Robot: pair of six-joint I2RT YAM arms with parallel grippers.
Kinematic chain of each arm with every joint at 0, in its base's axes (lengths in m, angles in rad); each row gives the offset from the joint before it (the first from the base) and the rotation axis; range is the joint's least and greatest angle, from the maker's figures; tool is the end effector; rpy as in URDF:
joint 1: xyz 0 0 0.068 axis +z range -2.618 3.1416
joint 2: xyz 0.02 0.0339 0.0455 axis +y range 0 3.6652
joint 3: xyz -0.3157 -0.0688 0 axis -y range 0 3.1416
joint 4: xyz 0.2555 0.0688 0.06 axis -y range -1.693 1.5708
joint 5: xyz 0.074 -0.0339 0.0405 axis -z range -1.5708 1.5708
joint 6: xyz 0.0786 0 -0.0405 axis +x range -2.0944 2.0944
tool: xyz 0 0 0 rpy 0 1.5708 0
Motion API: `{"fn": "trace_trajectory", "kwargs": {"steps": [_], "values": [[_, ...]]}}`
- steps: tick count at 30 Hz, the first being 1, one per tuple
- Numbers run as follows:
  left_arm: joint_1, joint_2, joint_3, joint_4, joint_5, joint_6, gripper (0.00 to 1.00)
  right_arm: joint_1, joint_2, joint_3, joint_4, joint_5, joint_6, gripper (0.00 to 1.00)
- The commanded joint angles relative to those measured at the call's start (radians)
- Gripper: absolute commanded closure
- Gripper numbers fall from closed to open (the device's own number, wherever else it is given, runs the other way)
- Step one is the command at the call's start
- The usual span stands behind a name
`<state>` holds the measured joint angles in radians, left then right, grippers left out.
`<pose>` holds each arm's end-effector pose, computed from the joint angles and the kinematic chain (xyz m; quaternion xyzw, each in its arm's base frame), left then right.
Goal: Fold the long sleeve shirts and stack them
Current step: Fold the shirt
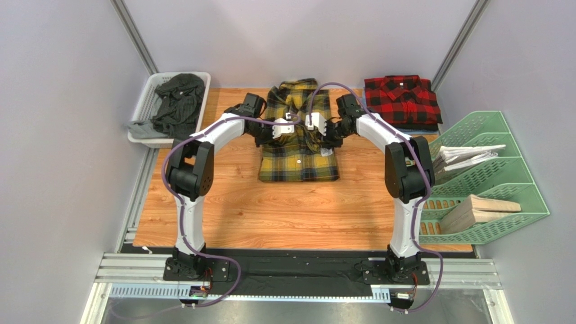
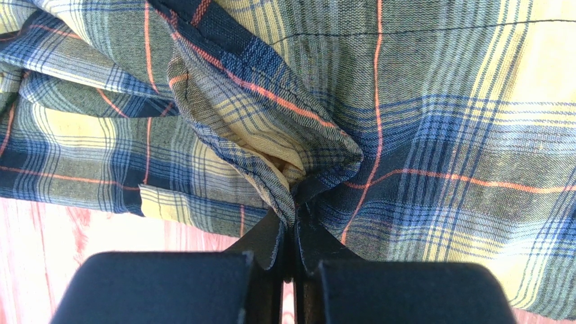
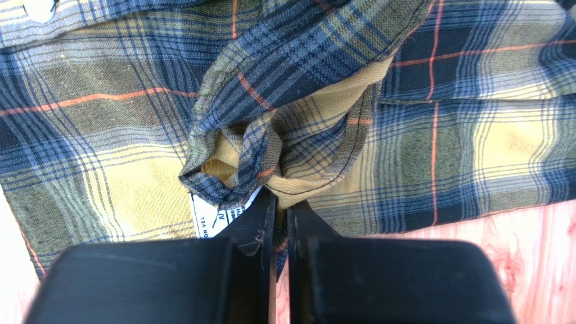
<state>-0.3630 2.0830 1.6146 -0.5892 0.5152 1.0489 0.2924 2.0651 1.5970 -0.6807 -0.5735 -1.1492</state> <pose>0.4534 -0.2136 0.2028 0.6560 0.6698 -0.1495 0.3140 0.4495 0.1798 0.2019 -0.6635 0.6655 0.1681 0.2976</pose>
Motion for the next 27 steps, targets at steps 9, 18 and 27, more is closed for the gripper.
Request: {"fn": "trace_trajectory", "kwargs": {"steps": [9,18,27], "values": [[0.105,0.063,0.311,-0.113,-0.054,-0.208,0.51,-0.050,-0.049,0.127,-0.026,0.121,0.213,0.32],[0.173,-0.184,0.119,-0.186,0.227,-0.634,0.39,-0.085,-0.134,0.212,-0.252,-0.029,0.728,0.34],[0.147,-0.128,0.014,0.017,0.172,-0.992,0.29,-0.053,-0.034,0.192,-0.152,-0.004,0.962,0.44]]}}
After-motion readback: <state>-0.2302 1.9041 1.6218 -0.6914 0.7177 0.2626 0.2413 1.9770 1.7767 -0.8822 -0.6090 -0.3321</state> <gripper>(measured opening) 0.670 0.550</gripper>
